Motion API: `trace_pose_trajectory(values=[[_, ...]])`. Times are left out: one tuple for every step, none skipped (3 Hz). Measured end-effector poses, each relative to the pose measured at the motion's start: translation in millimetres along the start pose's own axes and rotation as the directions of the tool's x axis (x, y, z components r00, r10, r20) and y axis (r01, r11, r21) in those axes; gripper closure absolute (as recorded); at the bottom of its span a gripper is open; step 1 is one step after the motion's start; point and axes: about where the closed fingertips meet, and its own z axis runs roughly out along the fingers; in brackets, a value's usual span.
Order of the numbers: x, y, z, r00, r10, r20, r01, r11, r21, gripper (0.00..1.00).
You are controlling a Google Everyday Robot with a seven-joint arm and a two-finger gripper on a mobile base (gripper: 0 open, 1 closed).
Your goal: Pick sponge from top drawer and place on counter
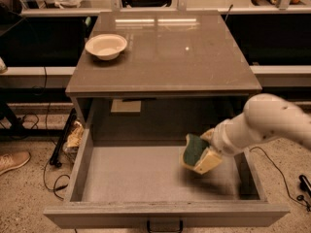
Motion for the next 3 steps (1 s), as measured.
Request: trace_pose_trajectory(values=[[-22, -13, -58, 0.993, -0.081, 0.082, 0.079, 0.9965, 0.027, 1.00], [-49, -29, -128, 0.981, -0.161, 0.112, 0.149, 0.9827, 0.110, 1.00], [-49, -29, -128, 0.981, -0.161, 0.112, 0.149, 0.9827, 0.110, 1.00]])
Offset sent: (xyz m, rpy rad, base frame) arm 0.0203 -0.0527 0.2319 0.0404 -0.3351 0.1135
